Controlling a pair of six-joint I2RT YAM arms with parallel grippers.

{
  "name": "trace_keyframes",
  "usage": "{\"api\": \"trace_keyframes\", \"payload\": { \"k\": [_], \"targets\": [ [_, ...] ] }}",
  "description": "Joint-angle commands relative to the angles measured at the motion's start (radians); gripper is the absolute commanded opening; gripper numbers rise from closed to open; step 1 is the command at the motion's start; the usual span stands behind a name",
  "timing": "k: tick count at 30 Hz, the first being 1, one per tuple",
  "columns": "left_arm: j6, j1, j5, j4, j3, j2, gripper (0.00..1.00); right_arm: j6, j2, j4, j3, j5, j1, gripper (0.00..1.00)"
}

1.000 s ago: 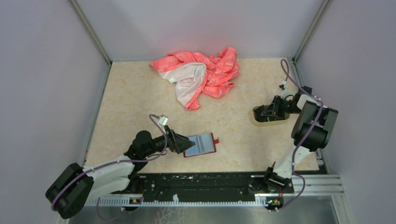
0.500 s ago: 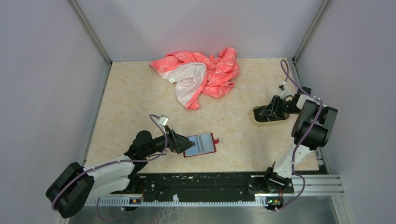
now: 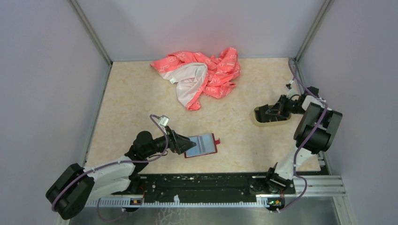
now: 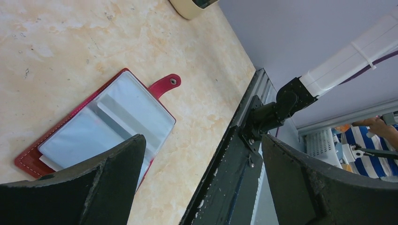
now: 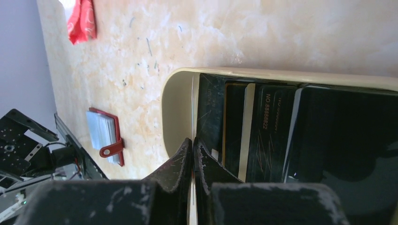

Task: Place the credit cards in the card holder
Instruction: Pick up the credit card from the storage box.

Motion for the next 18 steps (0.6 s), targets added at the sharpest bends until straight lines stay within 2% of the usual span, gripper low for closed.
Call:
{"api": "trace_keyframes", "payload": {
  "k": [1, 8, 12, 15, 17, 18],
  "targets": [
    [0.010, 0.005, -0.001, 0.001, 0.001, -0.032, 0.99, -0.059, -0.115, -0.036, 0.035, -0.098, -0.064, 0.00],
    [0.012, 0.005, 0.017, 0.018, 0.001, -0.040, 0.99, -0.129, -0.123, -0.098, 0.054, -0.173, -0.082, 0.00],
    [-0.016, 0.004, 0.071, 0.190, -0.033, -0.025, 0.99, -0.143, -0.180, -0.082, 0.027, -0.297, -0.071, 0.00],
    [-0.054, 0.004, 0.109, 0.393, -0.054, 0.023, 0.99, -0.057, -0.239, -0.007, -0.011, -0.411, 0.008, 0.00],
    [-0.083, 0.004, 0.127, 0.485, -0.036, 0.068, 0.99, 0.097, -0.307, 0.159, -0.066, -0.463, 0.101, 0.00],
    [-0.100, 0.005, 0.129, 0.516, -0.021, 0.088, 0.99, 0.226, -0.339, 0.281, -0.106, -0.485, 0.151, 0.00]
  ]
}}
